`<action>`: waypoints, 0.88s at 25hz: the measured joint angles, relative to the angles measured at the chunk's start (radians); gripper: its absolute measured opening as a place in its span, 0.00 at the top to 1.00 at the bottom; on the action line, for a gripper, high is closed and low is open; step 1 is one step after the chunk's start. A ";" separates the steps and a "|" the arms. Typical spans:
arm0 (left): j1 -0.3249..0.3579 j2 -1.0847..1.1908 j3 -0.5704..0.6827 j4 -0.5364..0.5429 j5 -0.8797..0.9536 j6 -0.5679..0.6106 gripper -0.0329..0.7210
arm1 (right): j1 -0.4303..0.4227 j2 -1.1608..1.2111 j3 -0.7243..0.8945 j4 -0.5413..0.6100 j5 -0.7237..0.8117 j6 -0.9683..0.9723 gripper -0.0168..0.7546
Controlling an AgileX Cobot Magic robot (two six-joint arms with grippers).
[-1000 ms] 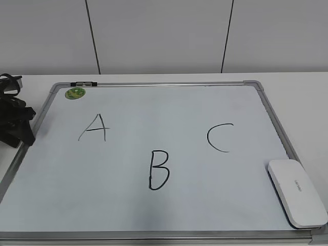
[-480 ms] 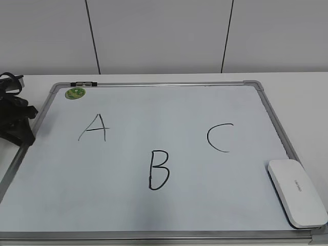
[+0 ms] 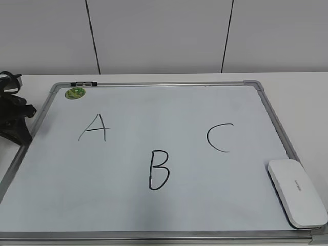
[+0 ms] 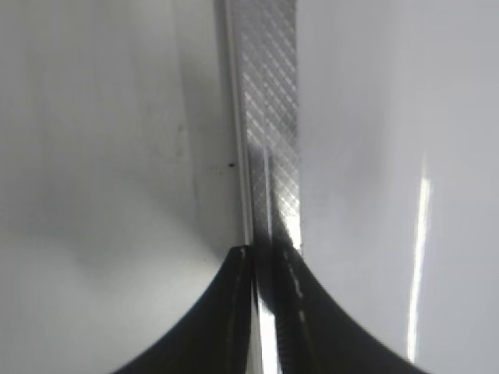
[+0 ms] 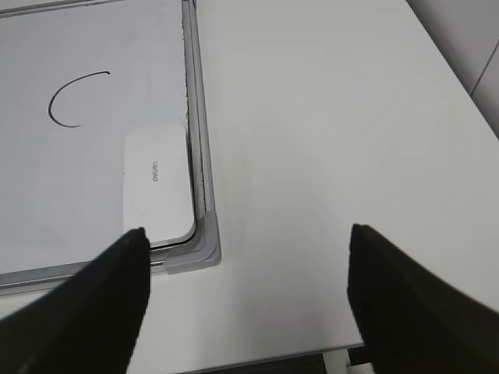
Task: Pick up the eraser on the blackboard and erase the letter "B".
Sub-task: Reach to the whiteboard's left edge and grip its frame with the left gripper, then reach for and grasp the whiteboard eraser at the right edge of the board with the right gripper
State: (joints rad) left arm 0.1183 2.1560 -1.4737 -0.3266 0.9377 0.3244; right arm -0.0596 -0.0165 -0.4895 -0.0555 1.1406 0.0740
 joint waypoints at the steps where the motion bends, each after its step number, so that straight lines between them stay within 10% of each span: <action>1: 0.000 0.000 0.000 0.000 0.000 0.000 0.89 | 0.000 0.000 0.000 0.000 0.000 0.000 0.22; 22: 0.001 0.005 -0.002 -0.002 0.004 -0.002 0.86 | 0.000 0.000 0.000 0.000 0.000 0.000 0.22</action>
State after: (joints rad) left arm 0.1197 2.1606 -1.4759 -0.3290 0.9417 0.3227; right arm -0.0596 -0.0165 -0.4895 -0.0555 1.1406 0.0740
